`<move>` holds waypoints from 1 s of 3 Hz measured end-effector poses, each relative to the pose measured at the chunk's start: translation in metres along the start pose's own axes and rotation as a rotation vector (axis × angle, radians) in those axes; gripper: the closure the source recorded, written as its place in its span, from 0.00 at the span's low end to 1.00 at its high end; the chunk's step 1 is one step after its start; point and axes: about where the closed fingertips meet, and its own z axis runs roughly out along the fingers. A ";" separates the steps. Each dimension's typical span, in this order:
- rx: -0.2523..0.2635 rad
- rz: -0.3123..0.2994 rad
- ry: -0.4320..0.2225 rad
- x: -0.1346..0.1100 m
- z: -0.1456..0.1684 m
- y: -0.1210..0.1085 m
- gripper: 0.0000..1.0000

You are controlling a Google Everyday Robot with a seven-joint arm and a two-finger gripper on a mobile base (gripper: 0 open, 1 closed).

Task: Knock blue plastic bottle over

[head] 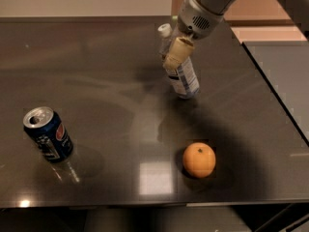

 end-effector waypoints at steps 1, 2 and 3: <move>-0.054 -0.056 0.096 0.012 0.009 0.008 1.00; -0.099 -0.130 0.174 0.019 0.021 0.017 0.82; -0.139 -0.208 0.217 0.019 0.029 0.026 0.59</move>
Offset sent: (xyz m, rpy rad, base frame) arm -0.0294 -0.0112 -0.0429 -0.3029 0.1179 0.2315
